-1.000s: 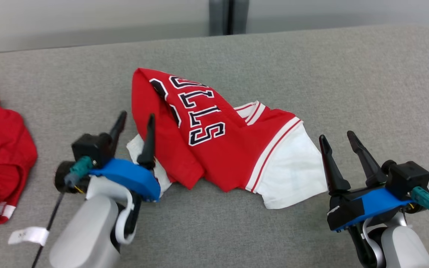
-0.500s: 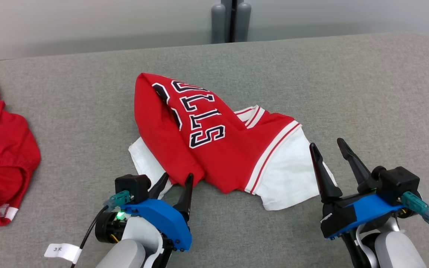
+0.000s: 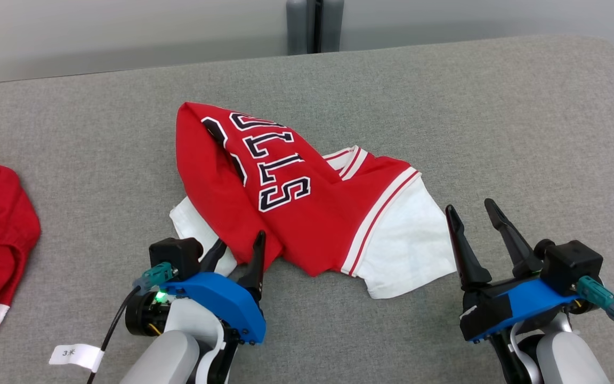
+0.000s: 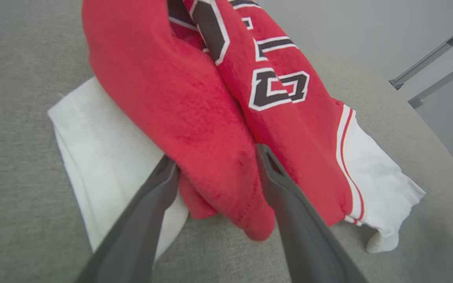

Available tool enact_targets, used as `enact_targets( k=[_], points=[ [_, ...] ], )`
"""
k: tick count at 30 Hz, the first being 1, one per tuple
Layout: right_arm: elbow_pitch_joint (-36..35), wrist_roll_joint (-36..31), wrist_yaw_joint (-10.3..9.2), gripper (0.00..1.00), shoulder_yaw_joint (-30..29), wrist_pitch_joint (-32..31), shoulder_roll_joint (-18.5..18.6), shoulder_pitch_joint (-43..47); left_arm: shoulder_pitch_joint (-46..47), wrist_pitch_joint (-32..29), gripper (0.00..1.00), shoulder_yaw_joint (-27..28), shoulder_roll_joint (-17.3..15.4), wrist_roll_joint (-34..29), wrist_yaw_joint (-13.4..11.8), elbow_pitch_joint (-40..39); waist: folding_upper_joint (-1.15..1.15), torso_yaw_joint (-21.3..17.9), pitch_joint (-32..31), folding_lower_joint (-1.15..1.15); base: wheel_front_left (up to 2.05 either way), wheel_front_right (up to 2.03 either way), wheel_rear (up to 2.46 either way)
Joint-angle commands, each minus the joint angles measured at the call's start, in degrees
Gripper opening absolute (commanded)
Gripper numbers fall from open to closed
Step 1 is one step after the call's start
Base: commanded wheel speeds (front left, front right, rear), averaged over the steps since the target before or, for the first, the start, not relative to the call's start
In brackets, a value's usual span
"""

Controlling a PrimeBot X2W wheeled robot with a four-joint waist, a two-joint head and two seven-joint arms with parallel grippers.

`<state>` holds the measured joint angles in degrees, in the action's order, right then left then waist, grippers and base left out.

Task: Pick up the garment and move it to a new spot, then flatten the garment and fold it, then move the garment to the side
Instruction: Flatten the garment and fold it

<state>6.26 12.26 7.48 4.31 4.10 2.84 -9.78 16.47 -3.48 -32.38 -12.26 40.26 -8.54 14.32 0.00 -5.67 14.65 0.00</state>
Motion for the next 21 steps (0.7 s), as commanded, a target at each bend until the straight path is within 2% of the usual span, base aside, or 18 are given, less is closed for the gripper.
enact_targets(
  k=[1,4,5,6,10,14,18,21],
  points=[
    [0.24,0.23,0.03,1.00,0.02,0.28,0.09,-0.21,1.03,0.00,1.00,0.26,-0.40,-0.02,-0.08,-0.33,0.00,-0.02,0.02,0.00,0.00,0.00,0.00],
    [0.35,0.42,0.03,1.00,0.09,0.36,0.09,-0.55,1.91,0.26,0.99,0.20,-1.10,-0.73,-0.03,-0.72,0.00,-0.12,0.08,0.00,0.00,0.00,0.00],
    [0.34,0.36,0.03,1.00,0.03,0.40,0.09,-0.59,2.00,0.48,0.24,0.20,-1.06,-0.68,0.19,-0.89,0.00,-0.12,0.12,0.00,0.00,0.00,0.00],
    [0.36,0.32,0.03,1.00,-0.03,0.42,0.09,-0.60,2.02,0.51,0.00,0.09,-1.10,-0.72,0.47,-0.94,0.00,-0.11,0.15,0.00,0.00,0.00,0.00],
    [0.50,0.36,0.03,1.00,-0.23,0.49,0.08,-0.49,2.58,0.13,0.00,-0.38,-1.68,-0.93,1.06,-1.07,0.00,0.01,0.25,0.00,0.00,0.00,0.00],
    [0.43,0.72,0.03,1.00,-0.34,0.60,0.09,-0.61,3.03,0.84,0.00,1.73,-3.97,-1.69,-1.04,-3.39,0.00,0.09,0.60,0.00,0.00,0.00,0.00],
    [0.40,0.99,0.03,1.00,-0.18,0.78,0.09,-1.22,3.83,-0.75,0.00,4.82,-9.71,-2.90,-3.12,-6.28,0.00,-0.17,1.48,0.00,0.00,0.00,0.00],
    [0.57,1.14,0.03,1.00,0.04,1.08,0.09,-1.87,6.14,-3.54,0.00,6.43,-15.03,-3.81,-2.30,-7.25,0.00,-0.63,2.28,0.00,0.00,0.00,0.00]
  ],
)
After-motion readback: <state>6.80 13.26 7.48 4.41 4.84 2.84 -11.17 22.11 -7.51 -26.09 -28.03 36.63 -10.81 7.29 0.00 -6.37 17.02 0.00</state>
